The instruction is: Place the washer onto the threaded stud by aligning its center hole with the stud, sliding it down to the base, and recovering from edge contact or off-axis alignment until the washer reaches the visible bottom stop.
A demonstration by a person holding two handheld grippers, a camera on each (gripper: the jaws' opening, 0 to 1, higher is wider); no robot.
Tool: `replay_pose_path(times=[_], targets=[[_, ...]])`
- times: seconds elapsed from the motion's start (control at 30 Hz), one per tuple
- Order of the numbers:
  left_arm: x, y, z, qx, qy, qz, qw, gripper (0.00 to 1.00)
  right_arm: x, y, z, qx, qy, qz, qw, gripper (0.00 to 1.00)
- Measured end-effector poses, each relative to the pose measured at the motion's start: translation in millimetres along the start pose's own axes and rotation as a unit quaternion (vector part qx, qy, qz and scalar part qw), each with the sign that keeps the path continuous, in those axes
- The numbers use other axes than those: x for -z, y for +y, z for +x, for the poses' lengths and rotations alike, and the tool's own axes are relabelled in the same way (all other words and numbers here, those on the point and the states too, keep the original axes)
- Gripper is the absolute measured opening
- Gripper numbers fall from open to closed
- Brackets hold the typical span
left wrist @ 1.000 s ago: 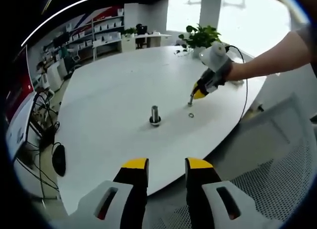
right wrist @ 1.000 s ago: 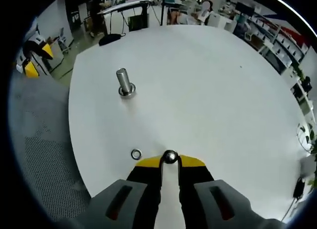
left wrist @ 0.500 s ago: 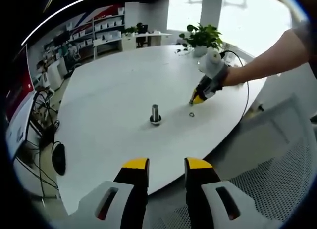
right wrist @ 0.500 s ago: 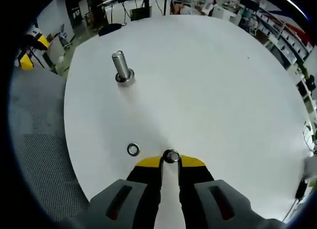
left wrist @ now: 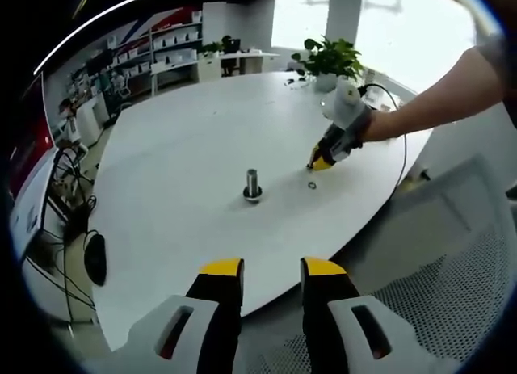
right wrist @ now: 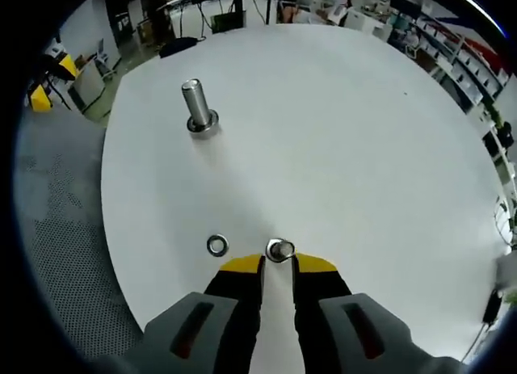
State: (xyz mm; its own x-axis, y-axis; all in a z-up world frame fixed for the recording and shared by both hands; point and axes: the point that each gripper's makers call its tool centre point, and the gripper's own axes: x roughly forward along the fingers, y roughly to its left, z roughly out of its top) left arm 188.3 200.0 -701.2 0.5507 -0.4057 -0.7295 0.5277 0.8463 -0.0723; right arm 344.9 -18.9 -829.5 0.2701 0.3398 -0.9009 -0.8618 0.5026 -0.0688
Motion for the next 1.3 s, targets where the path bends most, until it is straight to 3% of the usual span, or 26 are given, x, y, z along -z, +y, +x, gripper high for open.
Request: replay_pose_path(times=[0.4,0.57,0.9,1.1,1.3], targets=[[-3.4,-0.1,-1,0.000,-0.008,0.002,1.0000,0.26,14.5,-3,-21,0.007,-0.002,0.014,0.9999,0.17],[-5.1,1.4,-2,-0.004,-0.014,-0.001,0.9999,0.26,20.7,7,-24,0.001,-0.014,0.076,0.9970,0.19],[-4.9,2.7,-2,-0.006,-0.014,-0.002,0.9999,0.27,14.9,51,-8,-0.039,0.005,0.044,0.9982,0.23],[-6.6,4.6,-4,-0.009,-0.021,-0.005,0.9997,0.26,4.2,58,4,-0.055,0.015,0.026,0.9980,0.26],[-5.6,4.3,-3,-0.006,-0.018,-0.004,0.9998,0.26,-5.5,54,8,-0.047,0.008,0.012,0.9988,0.25]])
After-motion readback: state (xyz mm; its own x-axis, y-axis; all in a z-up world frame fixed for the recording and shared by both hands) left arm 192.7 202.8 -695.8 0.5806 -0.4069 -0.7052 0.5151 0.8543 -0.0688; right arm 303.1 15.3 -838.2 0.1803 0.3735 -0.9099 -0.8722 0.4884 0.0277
